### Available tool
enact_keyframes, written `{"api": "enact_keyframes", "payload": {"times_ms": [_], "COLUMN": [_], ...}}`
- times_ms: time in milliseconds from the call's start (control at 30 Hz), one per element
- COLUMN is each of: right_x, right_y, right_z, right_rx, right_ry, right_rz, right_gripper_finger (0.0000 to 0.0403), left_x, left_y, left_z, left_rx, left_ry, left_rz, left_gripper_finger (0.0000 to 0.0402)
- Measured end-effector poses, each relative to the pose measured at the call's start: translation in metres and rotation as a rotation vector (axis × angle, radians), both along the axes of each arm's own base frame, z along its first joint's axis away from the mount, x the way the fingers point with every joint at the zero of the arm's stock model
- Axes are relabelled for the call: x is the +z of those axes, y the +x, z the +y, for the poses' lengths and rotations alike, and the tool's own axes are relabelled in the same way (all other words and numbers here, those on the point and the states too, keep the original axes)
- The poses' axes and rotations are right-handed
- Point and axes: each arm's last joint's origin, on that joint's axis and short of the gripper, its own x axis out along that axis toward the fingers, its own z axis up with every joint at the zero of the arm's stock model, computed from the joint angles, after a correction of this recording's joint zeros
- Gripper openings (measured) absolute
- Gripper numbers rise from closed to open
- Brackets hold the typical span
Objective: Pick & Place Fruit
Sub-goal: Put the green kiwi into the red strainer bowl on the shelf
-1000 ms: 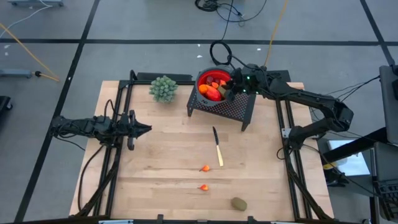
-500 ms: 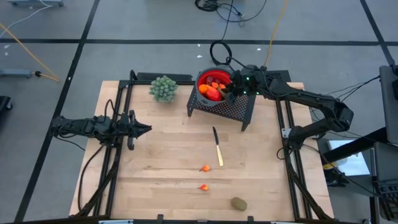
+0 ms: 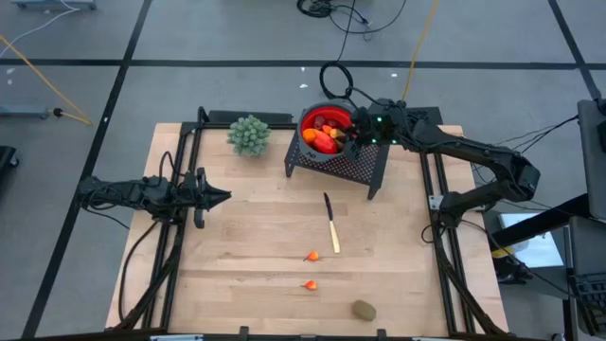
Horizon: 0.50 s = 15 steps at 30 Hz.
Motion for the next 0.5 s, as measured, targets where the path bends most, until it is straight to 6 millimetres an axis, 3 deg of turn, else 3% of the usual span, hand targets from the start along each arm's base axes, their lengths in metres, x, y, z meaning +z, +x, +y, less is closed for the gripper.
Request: {"api": "enact_keyframes", "payload": {"times_ms": [133,300,400,500], "right_x": [0.017,0.032,0.038,0.039], "right_y": [-0.003,-0.006,-0.006,-0.003], "right_z": [0.023,0.055,0.073,0.093], "right_rx": [0.109,0.207,0.272,0.344], "right_ry": [-0.024,-0.046,-0.051,-0.041], "right_rz": [-0.064,-0.111,-0.129,-0.137], "right_gripper_finger": [0.0131,0.0064,0.0019,0.0006], "left_x": [0.000,0.000,0.000,0.000], "left_y": [0.000,0.000,0.000,0.000], "left_z": [0.000,0.000,0.000,0.000], "left_rx": [-0.001,-0.001,-0.002,-0.002], "left_ry": [-0.001,0.004,0.010,0.010], "left_rz": [0.000,0.001,0.001,0.002], "left_gripper_finger": [0.0026,0.0026,0.0026,0.0026]}}
